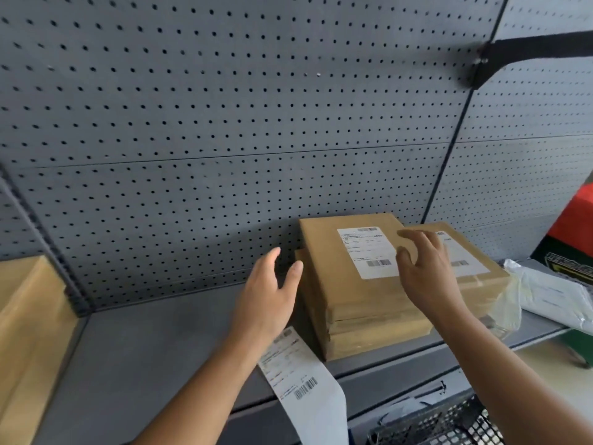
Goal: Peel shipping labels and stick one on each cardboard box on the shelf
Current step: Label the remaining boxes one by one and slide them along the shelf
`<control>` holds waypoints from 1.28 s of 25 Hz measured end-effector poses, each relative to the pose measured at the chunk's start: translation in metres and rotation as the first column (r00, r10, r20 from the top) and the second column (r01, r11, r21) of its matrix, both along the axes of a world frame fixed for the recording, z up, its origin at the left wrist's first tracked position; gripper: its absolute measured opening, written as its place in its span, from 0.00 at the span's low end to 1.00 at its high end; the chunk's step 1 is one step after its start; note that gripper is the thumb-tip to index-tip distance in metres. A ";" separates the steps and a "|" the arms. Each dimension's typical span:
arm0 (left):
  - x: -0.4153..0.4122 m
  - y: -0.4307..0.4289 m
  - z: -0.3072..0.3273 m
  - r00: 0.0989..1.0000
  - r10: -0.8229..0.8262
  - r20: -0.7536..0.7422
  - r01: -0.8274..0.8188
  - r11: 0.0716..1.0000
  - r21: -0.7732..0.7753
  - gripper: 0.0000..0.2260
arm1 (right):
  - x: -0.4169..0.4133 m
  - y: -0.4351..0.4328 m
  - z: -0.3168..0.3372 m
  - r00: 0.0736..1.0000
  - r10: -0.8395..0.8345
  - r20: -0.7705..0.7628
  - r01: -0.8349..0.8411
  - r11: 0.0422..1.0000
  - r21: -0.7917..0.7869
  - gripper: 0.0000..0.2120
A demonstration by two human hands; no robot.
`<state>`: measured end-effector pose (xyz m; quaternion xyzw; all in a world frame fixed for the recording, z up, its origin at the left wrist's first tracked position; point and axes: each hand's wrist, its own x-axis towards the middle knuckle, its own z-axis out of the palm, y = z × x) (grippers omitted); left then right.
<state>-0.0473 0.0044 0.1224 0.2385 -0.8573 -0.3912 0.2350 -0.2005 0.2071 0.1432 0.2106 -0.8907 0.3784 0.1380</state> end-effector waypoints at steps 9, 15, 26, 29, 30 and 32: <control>0.118 -0.117 0.054 0.938 0.346 -0.010 -0.312 0.835 -0.452 0.25 | 0.059 -0.132 0.036 0.940 0.283 -0.191 -0.268 0.958 0.103 0.16; 0.235 -0.199 0.073 0.822 0.569 0.013 -0.491 0.720 -0.491 0.23 | 0.132 -0.240 0.054 0.820 0.489 -0.298 -0.454 0.872 0.183 0.15; 0.408 -0.294 0.025 0.546 0.800 0.249 -0.705 0.599 -0.379 0.25 | 0.272 -0.386 0.023 0.652 0.749 -0.121 -0.721 0.661 0.207 0.18; 0.429 -0.310 0.005 0.556 0.785 0.274 -0.763 0.612 -0.207 0.26 | 0.292 -0.401 0.007 0.646 0.762 0.052 -0.762 0.637 0.115 0.19; 0.432 -0.313 0.001 0.580 0.772 0.259 -0.781 0.618 -0.094 0.25 | 0.297 -0.404 0.002 0.637 0.758 0.143 -0.769 0.637 0.048 0.21; 0.431 -0.312 -0.004 0.622 0.753 0.214 -0.783 0.604 0.150 0.21 | 0.307 -0.406 -0.006 0.579 0.723 0.376 -0.744 0.658 -0.119 0.24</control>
